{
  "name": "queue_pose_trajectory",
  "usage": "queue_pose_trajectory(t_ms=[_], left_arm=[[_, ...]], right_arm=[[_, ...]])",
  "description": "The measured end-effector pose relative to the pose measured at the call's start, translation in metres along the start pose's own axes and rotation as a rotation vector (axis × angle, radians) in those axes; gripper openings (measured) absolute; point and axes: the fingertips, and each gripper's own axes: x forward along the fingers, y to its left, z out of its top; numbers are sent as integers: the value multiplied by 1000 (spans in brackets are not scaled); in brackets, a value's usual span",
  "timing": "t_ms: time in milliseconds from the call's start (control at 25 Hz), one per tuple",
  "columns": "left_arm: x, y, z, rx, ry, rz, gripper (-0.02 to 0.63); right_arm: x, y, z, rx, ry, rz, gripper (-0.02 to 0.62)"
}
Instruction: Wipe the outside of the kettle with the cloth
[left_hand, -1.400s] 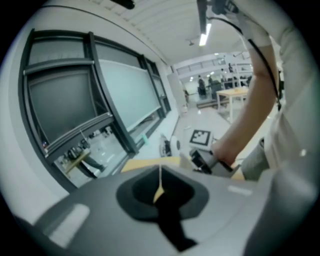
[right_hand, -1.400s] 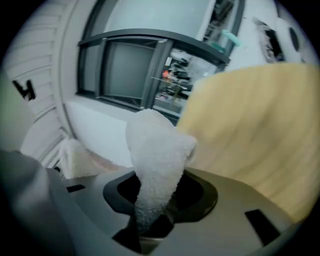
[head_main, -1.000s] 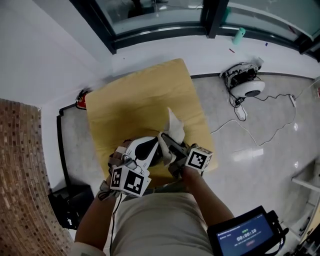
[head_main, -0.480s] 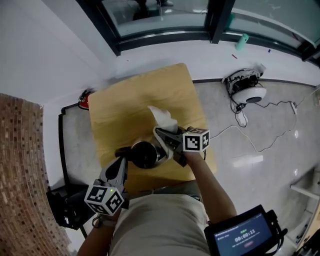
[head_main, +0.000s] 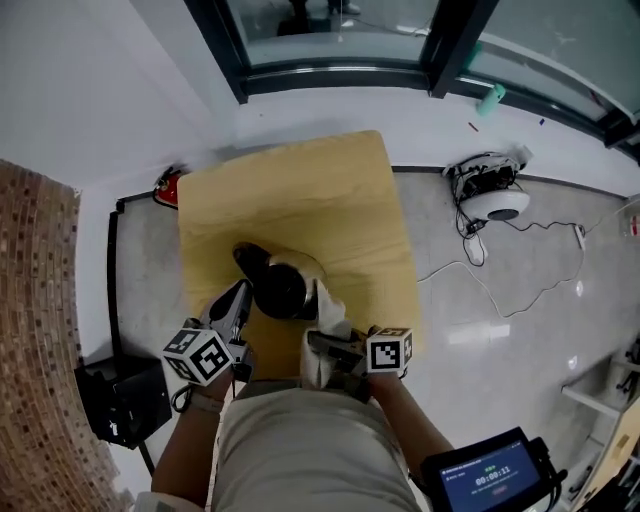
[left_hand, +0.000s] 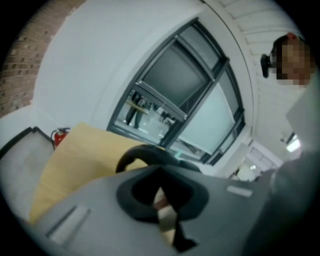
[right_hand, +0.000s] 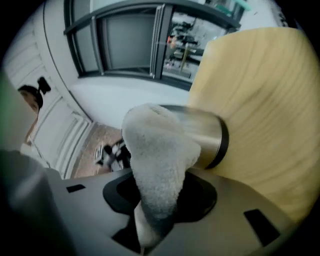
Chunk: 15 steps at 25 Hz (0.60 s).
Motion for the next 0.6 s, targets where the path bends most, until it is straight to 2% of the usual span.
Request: queue_pose_trajectory(t_ms=[40, 80, 160, 200, 240, 280, 360, 400, 480, 520, 600], left_arm=[[2, -4, 9, 58, 22, 0, -15], [2, -7, 22, 123, 24, 18, -14], [0, -9, 52, 221, -21, 77, -14], [4, -10, 62, 238, -29, 93, -15], [10, -11, 64, 238, -11, 104, -14], [18, -9, 61, 231, 23, 121, -14], [30, -3, 53, 221, 62, 164, -14], [34, -1, 53, 217, 48, 173, -13], [42, -4, 57, 207, 1, 155, -14], [46, -8, 57, 214, -5, 130, -14], [54, -22, 52, 289, 52, 48, -12]], right_arm=[[0, 5, -12, -39, 31, -25, 158], [-3, 11, -9, -63, -7, -40, 158], [-22, 23, 40, -50, -257, -28, 158], [-32, 28, 75, -47, -387, -19, 158], [-37, 28, 106, -76, -463, -26, 158], [-33, 22, 130, -138, -473, -56, 158], [-7, -4, 159, -237, -365, -130, 158], [10, -15, 165, -215, -293, -132, 158], [34, -20, 158, -94, -194, -80, 158], [38, -13, 149, -54, -179, -54, 158], [33, 2, 121, -17, -197, -18, 155]])
